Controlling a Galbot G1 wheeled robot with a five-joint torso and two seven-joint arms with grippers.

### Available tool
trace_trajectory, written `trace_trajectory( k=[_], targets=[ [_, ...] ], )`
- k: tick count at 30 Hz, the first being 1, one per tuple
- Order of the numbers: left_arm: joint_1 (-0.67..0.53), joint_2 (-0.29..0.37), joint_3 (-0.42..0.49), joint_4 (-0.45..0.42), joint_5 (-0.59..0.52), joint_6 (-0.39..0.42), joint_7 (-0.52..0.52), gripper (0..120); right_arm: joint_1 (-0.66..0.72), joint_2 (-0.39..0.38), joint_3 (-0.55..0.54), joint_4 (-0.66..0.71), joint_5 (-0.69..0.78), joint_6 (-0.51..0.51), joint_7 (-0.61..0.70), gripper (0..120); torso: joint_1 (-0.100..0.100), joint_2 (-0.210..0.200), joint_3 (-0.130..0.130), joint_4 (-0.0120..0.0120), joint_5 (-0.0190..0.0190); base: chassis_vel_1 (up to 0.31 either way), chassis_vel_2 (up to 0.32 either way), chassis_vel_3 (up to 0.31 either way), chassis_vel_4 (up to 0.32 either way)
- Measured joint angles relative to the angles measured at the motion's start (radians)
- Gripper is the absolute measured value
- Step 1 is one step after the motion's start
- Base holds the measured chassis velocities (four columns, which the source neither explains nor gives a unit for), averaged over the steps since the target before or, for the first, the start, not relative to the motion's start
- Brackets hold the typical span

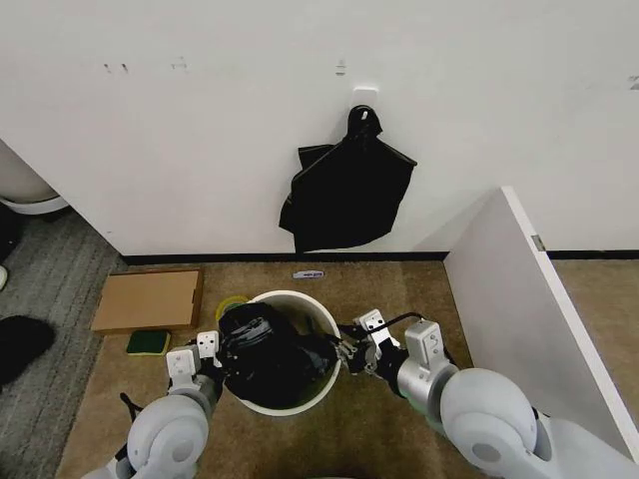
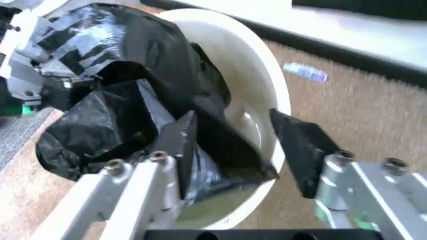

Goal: Place the garbage bag over the trash bin.

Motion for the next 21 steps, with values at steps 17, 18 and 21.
trace_trajectory(
  k=[17, 18, 21],
  targets=[
    [-0.117, 0.057, 0.090, -0.006, 0.048, 0.002, 0.102, 0, 0.137, -0.051, -0.085, -0.087, -0.514, 0.235, -0.383, 100, 0.000, 0.000, 0.000, 0.0000, 0.0000, 0.000, 0.000, 0.000, 0.000],
    [-0.124, 0.057, 0.093, -0.006, 0.053, 0.005, 0.105, 0, 0.154, -0.051, -0.105, -0.099, -0.560, 0.249, -0.405, 100, 0.000, 0.000, 0.000, 0.0000, 0.0000, 0.000, 0.000, 0.000, 0.000],
    [-0.132, 0.056, 0.097, -0.006, 0.061, 0.009, 0.111, 0, 0.185, -0.050, -0.142, -0.117, -0.620, 0.267, -0.434, 100, 0.000, 0.000, 0.000, -0.0002, 0.0000, 0.000, 0.000, 0.000, 0.000]
  ],
)
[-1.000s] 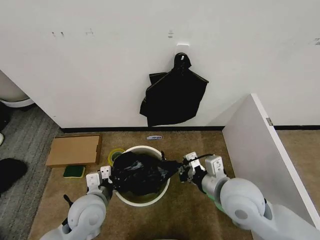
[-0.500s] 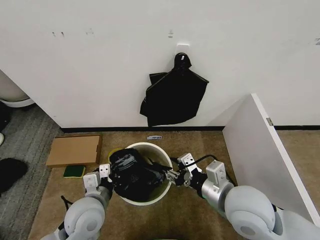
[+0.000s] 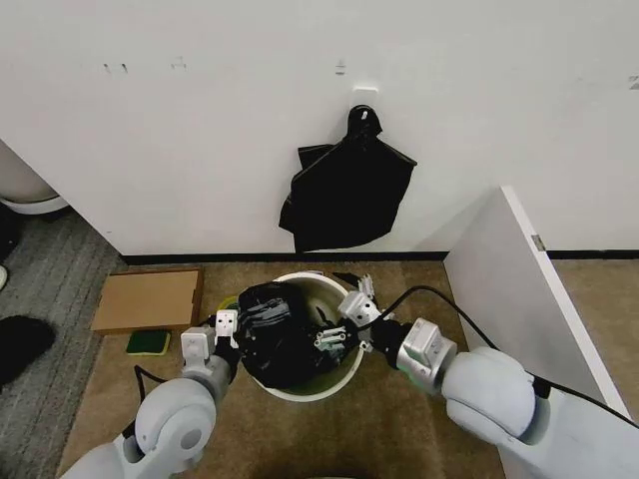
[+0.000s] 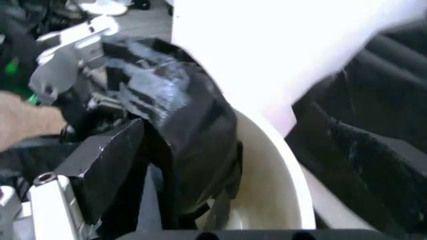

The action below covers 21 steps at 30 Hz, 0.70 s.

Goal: Place the garbage bag over the trash bin.

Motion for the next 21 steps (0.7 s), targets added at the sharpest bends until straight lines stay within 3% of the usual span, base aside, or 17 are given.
trace_trajectory(
  k=[6, 11, 13, 19, 21],
  targets=[
    [-0.003, -0.004, 0.004, 0.001, 0.015, 0.004, 0.007, 0, 0.085, 0.015, -0.099, -0.044, -0.103, 0.030, -0.052, 100, 0.000, 0.000, 0.000, 0.0001, -0.0001, 0.000, 0.000, 0.000, 0.000],
    [0.010, -0.004, 0.005, -0.003, 0.025, 0.005, 0.012, 0, 0.149, 0.043, -0.179, -0.076, -0.116, 0.030, -0.060, 82, 0.000, 0.000, 0.000, 0.0002, -0.0001, 0.000, 0.000, 0.000, 0.000],
    [0.014, -0.004, 0.004, -0.005, 0.027, 0.005, 0.014, 0, 0.157, 0.047, -0.192, -0.082, -0.123, 0.030, -0.062, 81, 0.000, 0.000, 0.000, 0.0002, -0.0002, 0.000, 0.000, 0.000, 0.000],
    [0.027, -0.008, -0.003, -0.010, 0.031, 0.005, 0.016, 0, 0.175, 0.060, -0.226, -0.102, -0.161, 0.030, -0.063, 53, 0.000, 0.000, 0.000, 0.0001, -0.0001, 0.000, 0.000, 0.000, 0.000],
    [0.028, -0.007, -0.003, -0.010, 0.031, 0.005, 0.016, 0, 0.175, 0.061, -0.226, -0.102, -0.161, 0.032, -0.061, 51, 0.000, 0.000, 0.000, 0.0001, -0.0001, 0.000, 0.000, 0.000, 0.000]
  ],
)
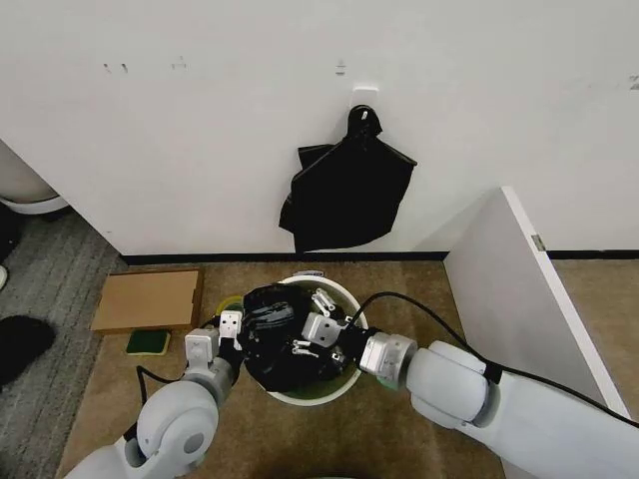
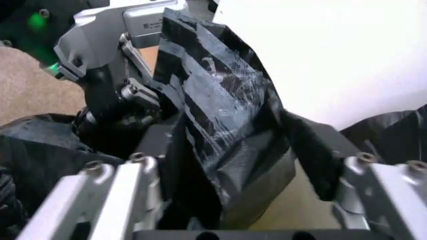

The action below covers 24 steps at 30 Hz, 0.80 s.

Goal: Place the garbage bag over the trash bin.

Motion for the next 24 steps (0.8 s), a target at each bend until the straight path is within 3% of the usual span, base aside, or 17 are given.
trace_trajectory(
  k=[12, 24],
  targets=[
    [0.023, 0.002, -0.011, 0.001, 0.022, -0.006, 0.010, 0, -0.016, 0.001, 0.021, 0.007, 0.044, 0.017, 0.045, 4, 0.000, 0.000, 0.000, -0.0001, 0.0001, 0.000, 0.000, 0.000, 0.000],
    [0.105, 0.015, -0.039, -0.024, 0.090, -0.040, 0.064, 0, 0.006, 0.017, 0.099, 0.019, 0.372, -0.091, 0.168, 0, 0.000, 0.000, 0.000, 0.0001, 0.0000, 0.000, 0.000, 0.000, 0.000]
  ],
)
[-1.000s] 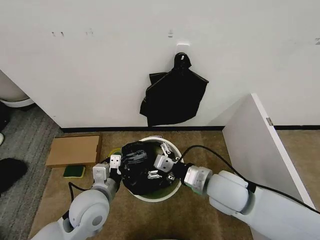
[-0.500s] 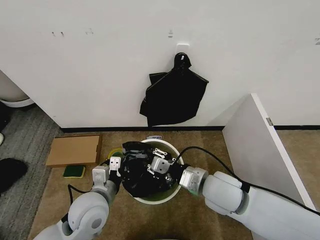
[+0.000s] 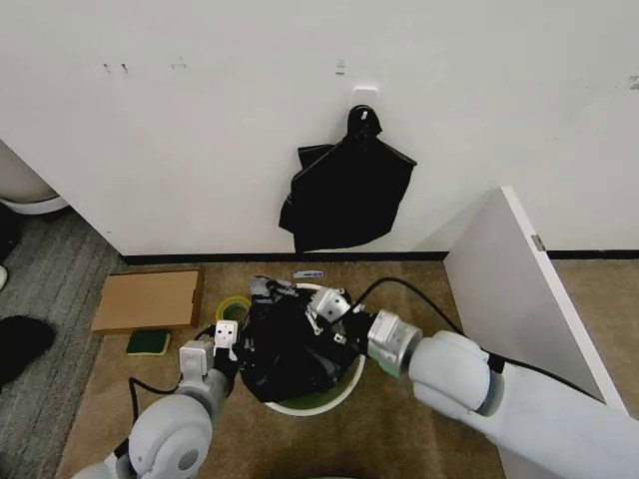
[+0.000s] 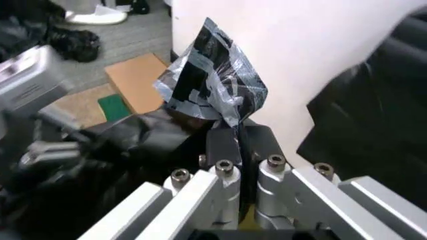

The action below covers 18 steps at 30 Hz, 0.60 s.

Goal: Place the garbage bag over the trash bin.

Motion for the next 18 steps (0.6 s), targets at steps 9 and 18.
trace_trajectory(
  k=[9, 18],
  targets=[
    [0.043, 0.010, -0.009, -0.008, 0.100, -0.041, 0.049, 0, 0.021, 0.010, 0.044, -0.027, 0.195, -0.102, 0.106, 0, 0.000, 0.000, 0.000, -0.0002, 0.0001, 0.000, 0.000, 0.000, 0.000],
    [0.076, 0.019, -0.010, -0.011, 0.236, -0.103, 0.106, 0, 0.037, 0.006, 0.079, -0.067, 0.333, -0.184, 0.170, 0, 0.000, 0.000, 0.000, -0.0002, 0.0001, 0.000, 0.000, 0.000, 0.000]
  ],
)
